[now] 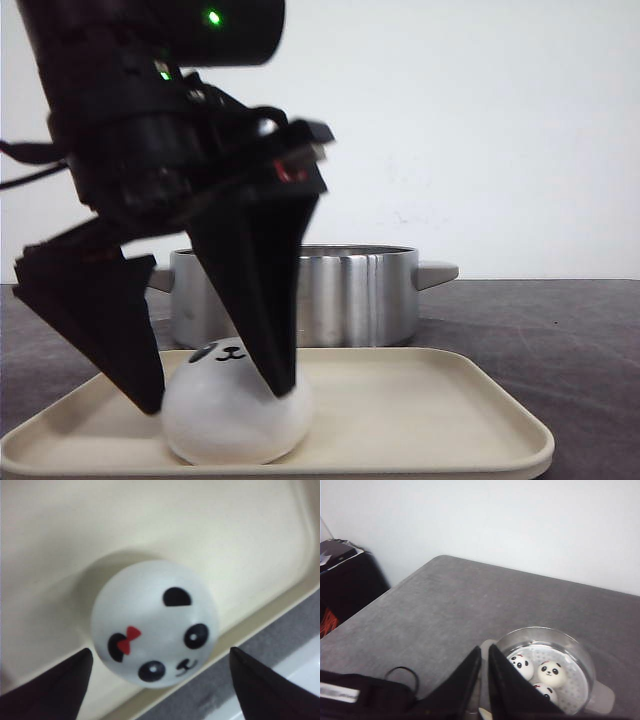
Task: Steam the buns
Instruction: 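Lower the left gripper onto the last panda bun and close it, then lift the bun with the left gripper and carry it into the pot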
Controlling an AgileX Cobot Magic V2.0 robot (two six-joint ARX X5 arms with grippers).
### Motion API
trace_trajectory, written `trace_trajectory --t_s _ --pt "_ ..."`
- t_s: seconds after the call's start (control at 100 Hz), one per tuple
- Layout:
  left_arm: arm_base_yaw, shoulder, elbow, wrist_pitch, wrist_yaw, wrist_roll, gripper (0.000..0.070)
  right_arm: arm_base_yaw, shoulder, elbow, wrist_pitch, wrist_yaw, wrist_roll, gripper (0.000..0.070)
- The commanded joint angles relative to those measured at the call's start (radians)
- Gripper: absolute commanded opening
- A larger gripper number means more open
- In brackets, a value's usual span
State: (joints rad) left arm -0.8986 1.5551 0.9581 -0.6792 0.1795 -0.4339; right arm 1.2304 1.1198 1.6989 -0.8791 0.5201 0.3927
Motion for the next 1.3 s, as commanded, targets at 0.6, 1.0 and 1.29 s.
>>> trace_trajectory --t_s 0.6,1.0,1.29 --pt "-0.018 0.048 0.011 0.052 -0.136 -0.037 0.0000 0.050 0.008 0.018 0.010 0.003 0.017 0.0016" --pt "-0.016 -0.159 0.088 0.117 -0.239 0.085 0.0010 0.051 0.008 0.018 0.004 0.004 0.019 0.0016" --pt "0.089 -0.211 0.228 0.240 -0.337 0.216 0.0010 0.050 0.010 0.018 0.028 0.004 0.019 0.0016"
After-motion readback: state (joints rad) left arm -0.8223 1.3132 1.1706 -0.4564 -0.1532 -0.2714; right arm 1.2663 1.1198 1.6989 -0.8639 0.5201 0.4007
